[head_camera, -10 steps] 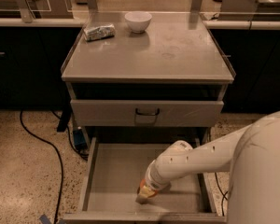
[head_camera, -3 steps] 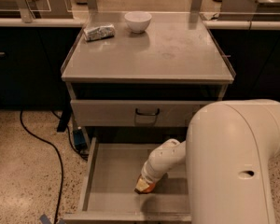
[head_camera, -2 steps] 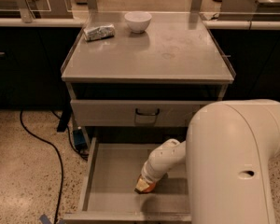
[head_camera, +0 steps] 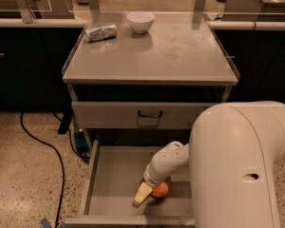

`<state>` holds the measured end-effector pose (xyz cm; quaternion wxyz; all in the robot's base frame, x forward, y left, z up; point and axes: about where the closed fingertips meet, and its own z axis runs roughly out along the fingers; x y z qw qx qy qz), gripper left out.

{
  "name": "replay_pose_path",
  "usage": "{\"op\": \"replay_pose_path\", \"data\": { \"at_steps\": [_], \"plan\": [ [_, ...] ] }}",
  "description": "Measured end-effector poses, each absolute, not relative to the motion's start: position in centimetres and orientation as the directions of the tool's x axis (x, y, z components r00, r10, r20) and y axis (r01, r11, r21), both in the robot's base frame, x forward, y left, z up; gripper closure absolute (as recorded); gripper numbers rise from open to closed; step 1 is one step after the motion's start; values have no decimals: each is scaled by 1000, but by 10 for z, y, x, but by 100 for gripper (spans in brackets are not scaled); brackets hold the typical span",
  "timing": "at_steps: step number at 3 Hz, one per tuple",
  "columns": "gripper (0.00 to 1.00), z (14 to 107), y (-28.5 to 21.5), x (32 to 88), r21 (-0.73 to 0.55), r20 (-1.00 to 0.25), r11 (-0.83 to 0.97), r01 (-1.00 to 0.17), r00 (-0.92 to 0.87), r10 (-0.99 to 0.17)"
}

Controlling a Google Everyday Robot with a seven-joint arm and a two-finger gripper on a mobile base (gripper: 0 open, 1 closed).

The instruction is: Place orange into middle drawer

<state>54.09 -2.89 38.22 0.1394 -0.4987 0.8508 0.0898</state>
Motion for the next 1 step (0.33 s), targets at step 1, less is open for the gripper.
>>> {"op": "replay_pose_path", "data": {
  "at_steps": [1],
  "plan": [
    [0, 382, -29, 541, 14, -327, 486, -874, -464, -824]
  ]
}}
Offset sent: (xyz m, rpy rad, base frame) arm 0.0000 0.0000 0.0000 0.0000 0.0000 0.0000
